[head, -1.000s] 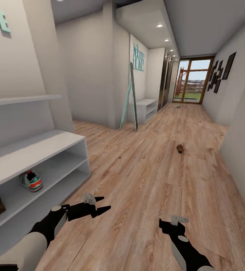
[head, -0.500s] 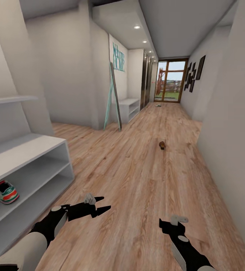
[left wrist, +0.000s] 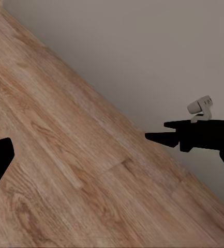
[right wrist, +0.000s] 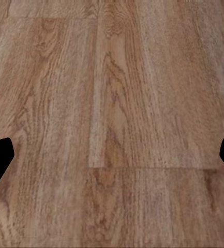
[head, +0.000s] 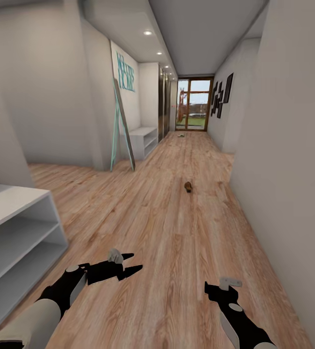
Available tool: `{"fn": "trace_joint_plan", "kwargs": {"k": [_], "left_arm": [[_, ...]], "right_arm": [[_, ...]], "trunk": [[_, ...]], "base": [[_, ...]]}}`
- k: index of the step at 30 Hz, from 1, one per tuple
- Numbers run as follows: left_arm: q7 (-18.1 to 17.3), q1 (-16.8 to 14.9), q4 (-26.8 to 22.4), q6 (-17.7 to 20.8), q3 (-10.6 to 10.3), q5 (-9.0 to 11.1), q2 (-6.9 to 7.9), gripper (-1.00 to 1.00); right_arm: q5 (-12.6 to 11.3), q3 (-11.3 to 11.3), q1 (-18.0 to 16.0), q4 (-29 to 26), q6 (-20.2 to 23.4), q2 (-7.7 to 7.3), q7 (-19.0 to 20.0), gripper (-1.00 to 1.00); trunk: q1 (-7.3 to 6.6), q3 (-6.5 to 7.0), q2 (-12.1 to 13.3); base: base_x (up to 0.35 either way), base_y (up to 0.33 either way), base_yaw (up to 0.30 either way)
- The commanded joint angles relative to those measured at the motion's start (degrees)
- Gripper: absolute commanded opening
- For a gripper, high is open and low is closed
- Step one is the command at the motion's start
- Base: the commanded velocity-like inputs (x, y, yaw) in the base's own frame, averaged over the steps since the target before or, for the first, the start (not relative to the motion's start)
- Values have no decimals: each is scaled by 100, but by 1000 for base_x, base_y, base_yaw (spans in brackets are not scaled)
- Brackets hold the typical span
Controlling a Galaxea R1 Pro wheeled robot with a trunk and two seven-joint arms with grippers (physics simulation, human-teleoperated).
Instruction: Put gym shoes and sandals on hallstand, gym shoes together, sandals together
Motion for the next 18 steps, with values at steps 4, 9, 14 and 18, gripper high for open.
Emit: {"fn": "trace_joint_plan", "kwargs": {"k": [4,9,14,18], "left_arm": [[-13,-2,4,-35,0,7,1,100],[-13,-2,4,-35,0,7,3,100],[-13,-2,4,-35,0,7,3,100],[-13,-2,4,-35,0,7,2,100]], "right_arm": [[-49,-11,-4,6,-30,4,-1,100],[-48,-11,-4,6,-30,6,-3,100],[-48,-11,-4,5,-31,5,-3,100],[-48,-10,-4,3,-31,4,-3,100]], "trunk": [[2,-6,-2],[2,-6,-2],[2,-6,-2],[2,-6,-2]], "base": [[342,0,-109],[345,0,-24],[346,0,-3],[346,0,-1]]}}
